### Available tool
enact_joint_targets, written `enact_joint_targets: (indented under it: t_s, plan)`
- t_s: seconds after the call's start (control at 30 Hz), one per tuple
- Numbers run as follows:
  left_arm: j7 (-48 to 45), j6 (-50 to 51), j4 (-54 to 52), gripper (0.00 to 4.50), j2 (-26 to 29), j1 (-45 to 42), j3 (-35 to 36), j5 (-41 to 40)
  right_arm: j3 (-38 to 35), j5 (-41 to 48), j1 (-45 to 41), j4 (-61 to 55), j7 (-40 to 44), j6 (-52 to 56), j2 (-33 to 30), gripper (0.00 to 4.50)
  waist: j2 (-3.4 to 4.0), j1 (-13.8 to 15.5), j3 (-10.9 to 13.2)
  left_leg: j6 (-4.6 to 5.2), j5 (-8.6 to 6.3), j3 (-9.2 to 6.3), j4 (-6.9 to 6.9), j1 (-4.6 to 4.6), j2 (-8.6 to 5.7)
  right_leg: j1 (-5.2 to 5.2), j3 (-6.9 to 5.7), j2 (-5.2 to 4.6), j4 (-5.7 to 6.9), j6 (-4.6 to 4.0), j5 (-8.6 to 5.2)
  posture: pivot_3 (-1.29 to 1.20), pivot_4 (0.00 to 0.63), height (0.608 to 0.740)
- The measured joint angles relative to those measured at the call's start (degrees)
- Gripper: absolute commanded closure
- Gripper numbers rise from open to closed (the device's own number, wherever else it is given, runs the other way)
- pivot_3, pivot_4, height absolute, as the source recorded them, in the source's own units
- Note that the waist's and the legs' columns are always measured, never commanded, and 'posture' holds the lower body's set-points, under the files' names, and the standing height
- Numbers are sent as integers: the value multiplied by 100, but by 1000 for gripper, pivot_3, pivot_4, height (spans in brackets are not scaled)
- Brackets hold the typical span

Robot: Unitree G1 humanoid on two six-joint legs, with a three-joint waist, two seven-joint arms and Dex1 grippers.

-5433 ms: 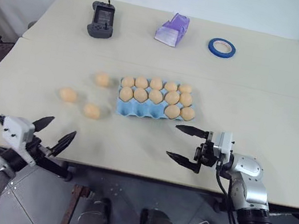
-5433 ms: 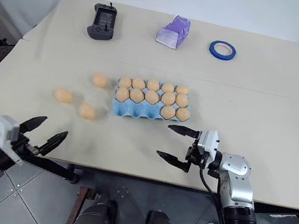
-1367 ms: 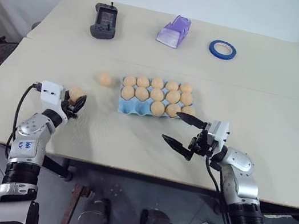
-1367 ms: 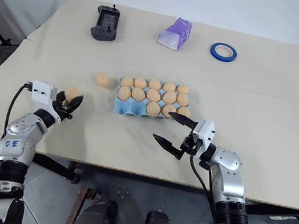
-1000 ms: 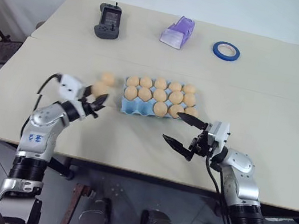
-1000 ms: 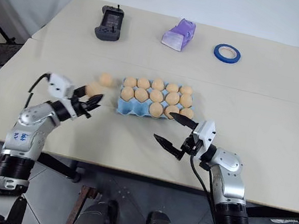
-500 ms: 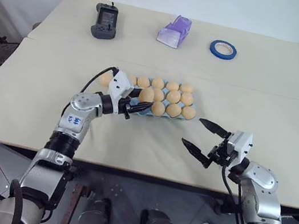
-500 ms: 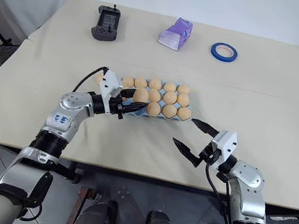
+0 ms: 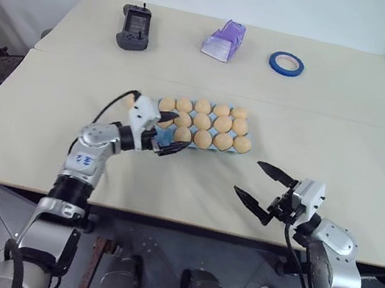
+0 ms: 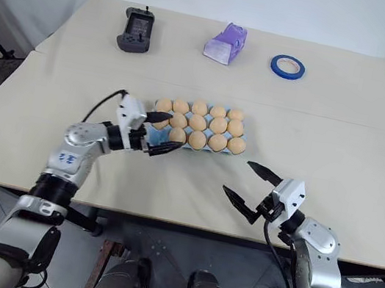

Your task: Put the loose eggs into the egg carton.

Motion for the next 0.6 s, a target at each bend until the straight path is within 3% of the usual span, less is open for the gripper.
enact_joint_targets:
  t_s: [0.3,0.6]
  plan:
    - [197,572,-1455,23,882,1718,1098,-484,217,-3,-671,536,324,-13,175,0,0,15,0,-1,-2,-3,-7,3,1,3,-2,-7,-4,-1,0,0,150,740]
    - [942,284,-2060,23,823,3482,2379,-775,223,-65,-1270,1093,411,-136,292,0,0,4,0,-2,-7,-7,-30,3,0,-2,-5,-23,-17,-12,-3,0,150,740]
